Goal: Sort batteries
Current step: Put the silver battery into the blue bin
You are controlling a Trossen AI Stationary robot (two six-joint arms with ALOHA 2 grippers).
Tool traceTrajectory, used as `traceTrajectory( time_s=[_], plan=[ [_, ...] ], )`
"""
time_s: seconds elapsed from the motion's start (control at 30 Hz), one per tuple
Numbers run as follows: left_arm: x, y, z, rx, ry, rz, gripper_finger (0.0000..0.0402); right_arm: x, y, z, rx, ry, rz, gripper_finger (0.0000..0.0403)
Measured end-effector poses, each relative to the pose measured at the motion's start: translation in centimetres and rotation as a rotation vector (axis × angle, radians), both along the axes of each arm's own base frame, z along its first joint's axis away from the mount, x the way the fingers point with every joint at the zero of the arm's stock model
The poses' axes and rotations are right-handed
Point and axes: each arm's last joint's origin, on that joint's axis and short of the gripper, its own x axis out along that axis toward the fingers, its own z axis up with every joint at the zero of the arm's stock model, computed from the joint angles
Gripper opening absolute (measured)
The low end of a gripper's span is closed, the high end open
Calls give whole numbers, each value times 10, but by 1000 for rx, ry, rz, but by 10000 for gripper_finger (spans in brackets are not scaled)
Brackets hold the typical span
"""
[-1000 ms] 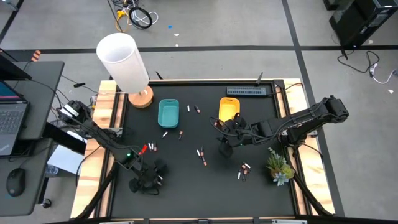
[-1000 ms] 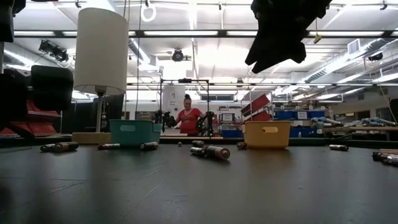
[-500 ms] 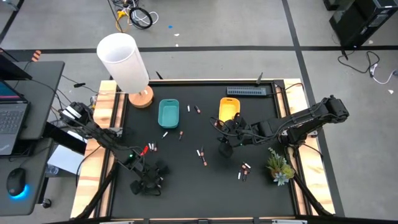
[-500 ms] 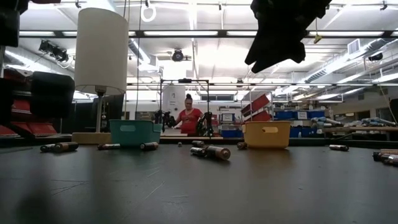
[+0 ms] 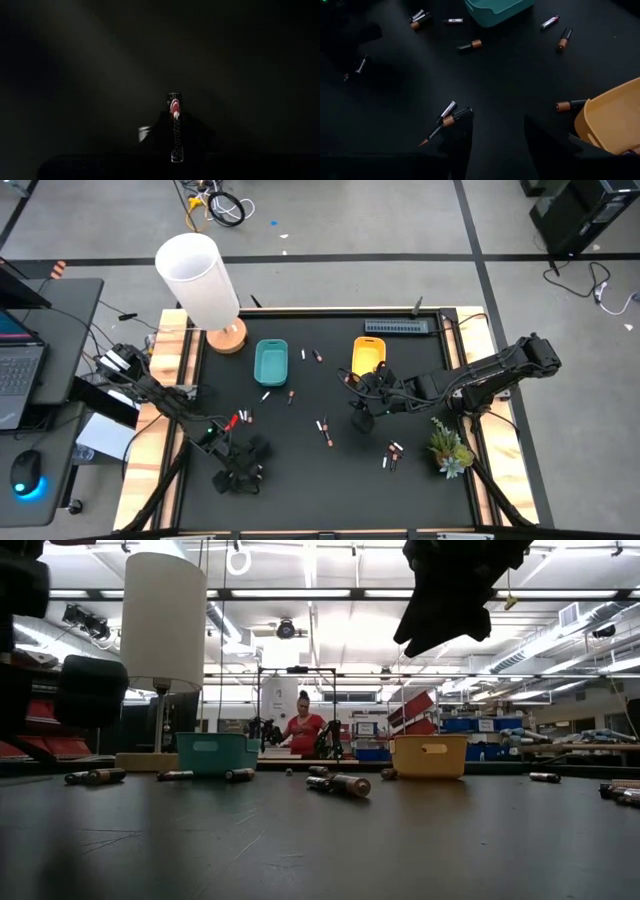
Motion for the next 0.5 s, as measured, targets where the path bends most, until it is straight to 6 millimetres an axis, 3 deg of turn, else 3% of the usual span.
traceTrajectory(
  time_s=[0.27,0.5],
  plan=[
    [7,-1,6,22,-49,62,38,1,0,0,3,-3,10,187],
    [17,14,6,32,-59,141,38,1,0,0,8,-2,15,187]
  ],
)
